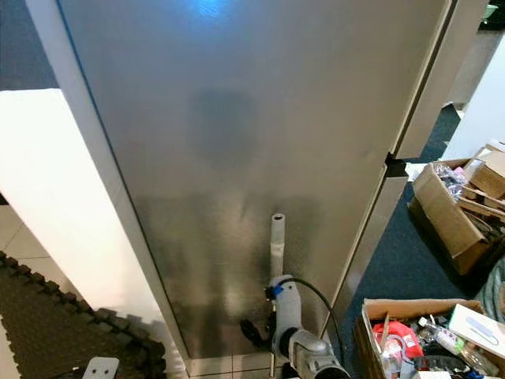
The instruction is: Sweep floor
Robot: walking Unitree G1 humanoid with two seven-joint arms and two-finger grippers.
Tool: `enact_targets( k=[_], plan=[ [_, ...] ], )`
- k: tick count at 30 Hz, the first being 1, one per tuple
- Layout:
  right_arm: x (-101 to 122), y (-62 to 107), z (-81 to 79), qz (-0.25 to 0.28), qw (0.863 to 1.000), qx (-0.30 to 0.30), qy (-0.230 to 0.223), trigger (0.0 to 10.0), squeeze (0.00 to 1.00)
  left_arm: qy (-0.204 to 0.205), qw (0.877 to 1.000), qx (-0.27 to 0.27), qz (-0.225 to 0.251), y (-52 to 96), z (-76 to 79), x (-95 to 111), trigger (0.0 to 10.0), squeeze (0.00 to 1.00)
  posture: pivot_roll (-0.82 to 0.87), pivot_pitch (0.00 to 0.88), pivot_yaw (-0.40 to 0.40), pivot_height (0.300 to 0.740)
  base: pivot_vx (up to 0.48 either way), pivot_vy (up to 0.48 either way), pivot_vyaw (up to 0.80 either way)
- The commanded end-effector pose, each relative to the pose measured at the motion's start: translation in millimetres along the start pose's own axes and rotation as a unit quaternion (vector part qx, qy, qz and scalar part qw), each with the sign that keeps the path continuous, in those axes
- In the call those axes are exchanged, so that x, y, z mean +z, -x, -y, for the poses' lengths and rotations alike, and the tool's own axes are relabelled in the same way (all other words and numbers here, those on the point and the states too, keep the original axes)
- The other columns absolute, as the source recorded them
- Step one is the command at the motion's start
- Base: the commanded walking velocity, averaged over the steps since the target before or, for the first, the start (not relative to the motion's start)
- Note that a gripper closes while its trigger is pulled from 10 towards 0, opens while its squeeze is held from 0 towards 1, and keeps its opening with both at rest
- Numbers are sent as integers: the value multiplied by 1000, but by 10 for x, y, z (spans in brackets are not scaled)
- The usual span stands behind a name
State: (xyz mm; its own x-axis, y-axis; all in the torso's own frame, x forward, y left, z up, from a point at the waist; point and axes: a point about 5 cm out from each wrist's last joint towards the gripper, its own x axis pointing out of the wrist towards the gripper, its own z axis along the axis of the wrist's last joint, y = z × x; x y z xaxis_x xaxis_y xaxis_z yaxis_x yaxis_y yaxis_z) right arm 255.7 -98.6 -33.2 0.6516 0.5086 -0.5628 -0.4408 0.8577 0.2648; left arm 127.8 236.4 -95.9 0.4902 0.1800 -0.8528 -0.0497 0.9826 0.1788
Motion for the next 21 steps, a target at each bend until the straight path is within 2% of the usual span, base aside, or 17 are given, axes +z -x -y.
enact_targets(
  k=[1, 4, 7, 10, 12, 14, 16, 21],
  plan=[
    [89, -25, -5, 12, 999, -9, 28, 10000, 0, 2, 1000, -5, -5, 8, 29, -44, 10000, 0, 178, 0, -73, 740, 0, 0, 0],
    [217, -49, 31, 26, 998, -42, 44, 10000, 0, 5, 1000, -5, -4, 10, 25, -48, 10000, 0, 183, 0, -75, 740, 0, 0, 0],
    [265, -54, 51, 33, 997, -52, 38, 10000, 35, 5, 1000, -5, -4, 12, 21, -54, 10000, 0, 188, 0, -74, 740, 0, 0, 0],
    [320, -58, 76, 41, 997, -64, 25, 10000, 71, 6, 1000, -5, -5, 17, 11, -71, 10000, 0, 190, 0, -72, 740, 0, 0, 0],
    [380, -76, 76, 55, 995, -81, -3, 10000, 0, 4, 1000, -4, -9, 28, -8, -110, 10000, 0, 197, 0, -65, 740, 0, 0, 0],
    [380, -76, 76, 55, 995, -81, -3, 10000, 0, 4, 1000, -4, -9, 28, -8, -110, 10000, 0, 197, 0, -65, 740, 0, 0, 0],
    [449, -94, 88, 67, 990, -120, -31, 10000, 0, 1, 1000, -4, -12, 40, -27, -153, 10000, 0, 201, 0, -64, 740, 0, 0, 0],
    [548, -109, 112, 76, 982, -168, -47, 10000, 0, -3, 1000, -5, -15, 51, -38, -188, 10000, 0, 207, 0, -67, 740, 0, 0, 0]
  ],
)
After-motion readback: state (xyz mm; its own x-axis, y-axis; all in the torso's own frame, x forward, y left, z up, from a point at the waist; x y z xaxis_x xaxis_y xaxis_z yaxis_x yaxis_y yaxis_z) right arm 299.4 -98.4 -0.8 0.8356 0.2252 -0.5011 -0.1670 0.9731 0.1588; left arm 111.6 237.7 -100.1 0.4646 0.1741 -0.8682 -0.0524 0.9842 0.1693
